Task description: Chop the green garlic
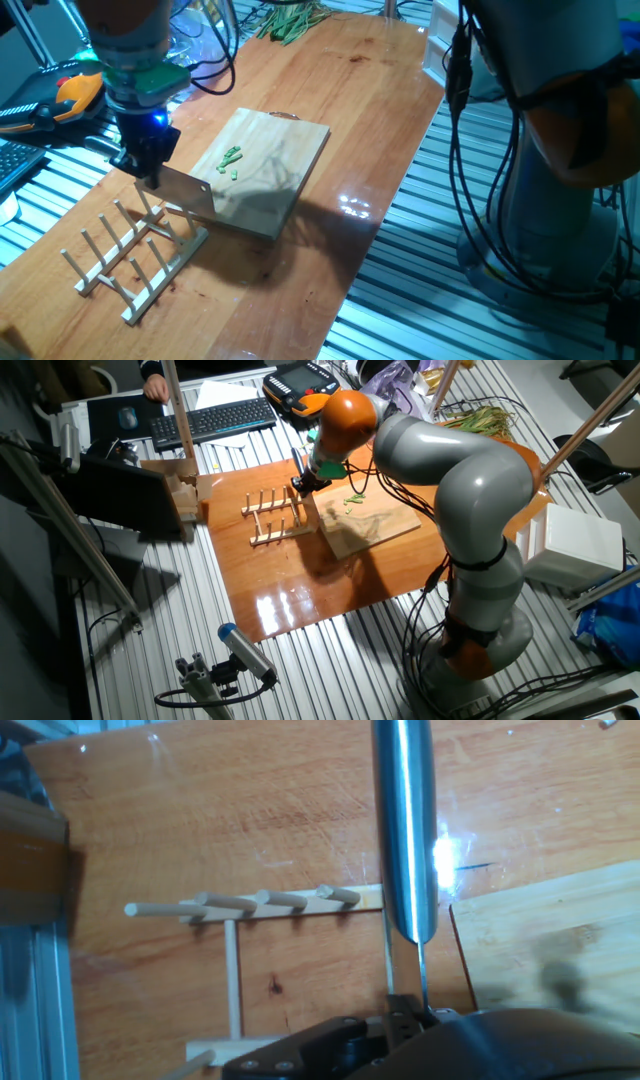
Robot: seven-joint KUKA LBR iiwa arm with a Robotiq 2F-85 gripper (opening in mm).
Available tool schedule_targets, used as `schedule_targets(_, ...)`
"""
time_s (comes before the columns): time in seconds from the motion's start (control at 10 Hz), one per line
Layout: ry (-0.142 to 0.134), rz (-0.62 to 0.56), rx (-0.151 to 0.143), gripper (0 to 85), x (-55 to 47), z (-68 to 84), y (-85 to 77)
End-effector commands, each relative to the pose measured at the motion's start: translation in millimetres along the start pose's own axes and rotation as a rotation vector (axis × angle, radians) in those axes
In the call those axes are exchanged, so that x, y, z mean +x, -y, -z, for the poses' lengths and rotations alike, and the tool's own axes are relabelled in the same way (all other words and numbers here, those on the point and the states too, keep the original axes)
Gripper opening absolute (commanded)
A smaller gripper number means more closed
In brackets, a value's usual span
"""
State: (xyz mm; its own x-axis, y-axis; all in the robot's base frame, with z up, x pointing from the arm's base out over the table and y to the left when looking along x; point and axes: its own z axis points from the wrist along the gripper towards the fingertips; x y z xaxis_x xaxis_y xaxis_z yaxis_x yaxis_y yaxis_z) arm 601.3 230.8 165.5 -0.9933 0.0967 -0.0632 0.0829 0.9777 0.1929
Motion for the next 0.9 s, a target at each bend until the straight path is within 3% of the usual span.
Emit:
schedule_targets(0.0,-0.013,0.009,0.002,0.0,0.1,0.1,0.0)
schedule_targets(0.4,-0.023,0.005,0.007,0.0,0.1,0.1,0.0)
schedule_targets(0.6,0.005,0.000,0.017,0.0,-14.2,-8.5,-15.2)
schedule_targets(0.8,0.035,0.007,0.028,0.0,-23.2,-20.0,-20.1)
